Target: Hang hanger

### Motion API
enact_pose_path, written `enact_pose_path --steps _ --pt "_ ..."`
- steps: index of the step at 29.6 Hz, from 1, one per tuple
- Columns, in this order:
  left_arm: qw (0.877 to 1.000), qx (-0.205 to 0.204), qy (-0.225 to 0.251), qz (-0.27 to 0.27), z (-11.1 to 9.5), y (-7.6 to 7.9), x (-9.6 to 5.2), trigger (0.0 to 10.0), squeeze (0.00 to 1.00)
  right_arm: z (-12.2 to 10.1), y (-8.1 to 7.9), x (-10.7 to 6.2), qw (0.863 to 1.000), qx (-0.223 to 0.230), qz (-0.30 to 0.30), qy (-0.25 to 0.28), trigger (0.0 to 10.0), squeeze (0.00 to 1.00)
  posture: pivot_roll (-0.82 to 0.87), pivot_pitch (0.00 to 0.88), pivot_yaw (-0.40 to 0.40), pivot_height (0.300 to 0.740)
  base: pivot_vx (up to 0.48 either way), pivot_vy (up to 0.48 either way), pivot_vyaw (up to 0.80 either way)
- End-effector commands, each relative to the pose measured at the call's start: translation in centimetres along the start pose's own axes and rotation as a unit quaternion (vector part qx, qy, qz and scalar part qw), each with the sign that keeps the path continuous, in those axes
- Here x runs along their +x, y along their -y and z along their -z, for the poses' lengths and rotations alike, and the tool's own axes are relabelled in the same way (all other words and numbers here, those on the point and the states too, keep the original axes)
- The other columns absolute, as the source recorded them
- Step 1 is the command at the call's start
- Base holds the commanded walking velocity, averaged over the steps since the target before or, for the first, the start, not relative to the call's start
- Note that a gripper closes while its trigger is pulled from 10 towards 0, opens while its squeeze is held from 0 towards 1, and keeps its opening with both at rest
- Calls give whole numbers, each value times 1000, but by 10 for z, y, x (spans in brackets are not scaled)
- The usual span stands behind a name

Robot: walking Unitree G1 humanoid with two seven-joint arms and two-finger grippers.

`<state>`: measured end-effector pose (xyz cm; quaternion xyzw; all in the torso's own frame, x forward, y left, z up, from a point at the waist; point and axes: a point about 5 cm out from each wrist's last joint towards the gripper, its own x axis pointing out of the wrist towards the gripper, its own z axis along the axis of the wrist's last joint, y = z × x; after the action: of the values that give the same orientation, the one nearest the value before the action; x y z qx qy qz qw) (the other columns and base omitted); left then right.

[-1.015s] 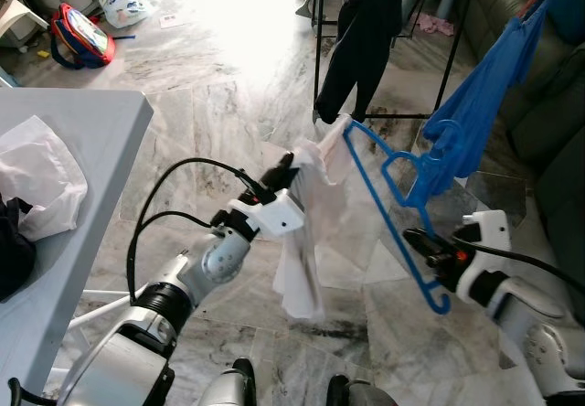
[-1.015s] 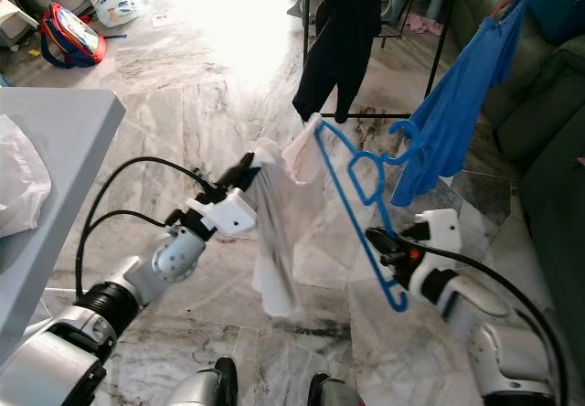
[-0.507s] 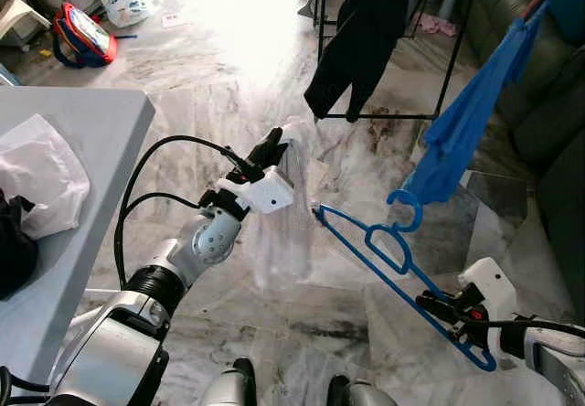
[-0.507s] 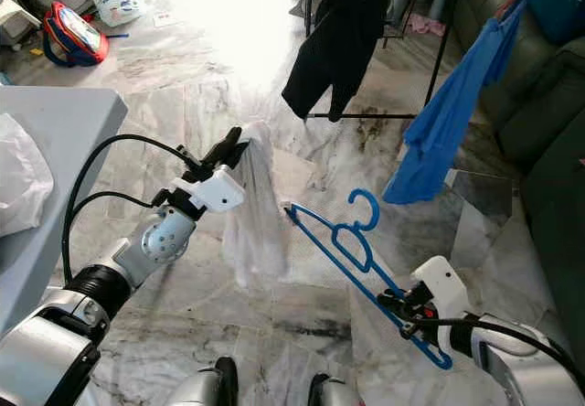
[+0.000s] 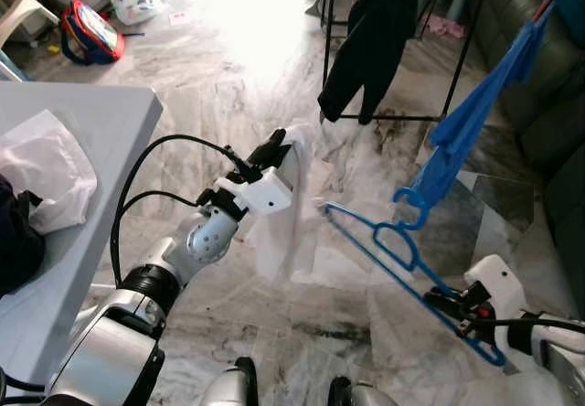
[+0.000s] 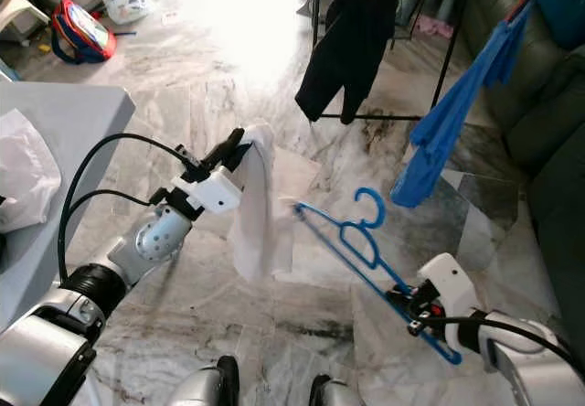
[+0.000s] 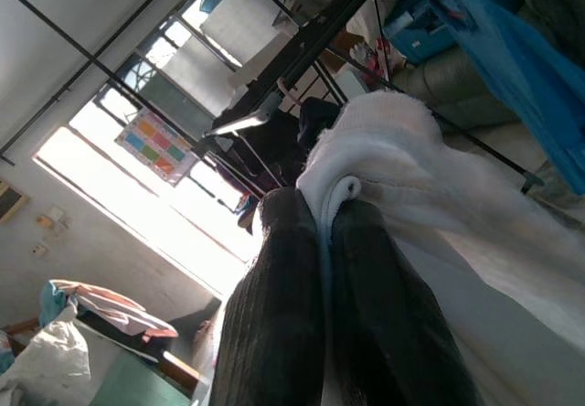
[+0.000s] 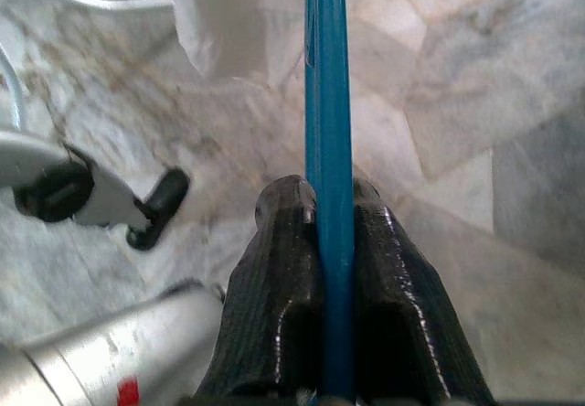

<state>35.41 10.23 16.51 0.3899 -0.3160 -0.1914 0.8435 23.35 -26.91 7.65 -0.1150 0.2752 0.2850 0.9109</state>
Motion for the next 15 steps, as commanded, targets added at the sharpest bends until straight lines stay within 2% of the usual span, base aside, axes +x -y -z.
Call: enact_pose_path --steps 1,2,3,4,6,10,15 --pt "1000 -1 15 -7 -4 -5 4 10000 0 5 -3 -2 1000 -6 -8 -11 10000 0 -44 242 25 740 0 0 0" --pt "1000 -1 15 -7 -4 -5 4 10000 0 5 -3 -2 1000 -6 -8 -11 10000 0 -44 242 25 740 0 0 0" --pt "1000 -2 15 -7 -4 -4 3 10000 0 8 8 0 999 6 45 -13 10000 0 -45 242 27 740 0 0 0" --pt "1000 -2 15 -7 -4 -4 3 10000 0 8 8 0 999 6 45 -13 10000 0 -45 242 27 740 0 0 0" --pt "1000 -4 16 -6 -5 -2 3 10000 0 8 0 -1 1000 8 6 -7 10000 0 -44 244 28 740 0 0 0" --pt "1000 -4 17 -5 -5 -2 2 10000 0 7 -7 -4 1000 2 -24 -5 10000 0 -45 245 29 740 0 0 0" --pt "1000 -5 18 -5 -4 -5 2 10000 0 4 0 -7 1000 -1 -14 4 10000 0 -43 245 30 740 0 0 0"
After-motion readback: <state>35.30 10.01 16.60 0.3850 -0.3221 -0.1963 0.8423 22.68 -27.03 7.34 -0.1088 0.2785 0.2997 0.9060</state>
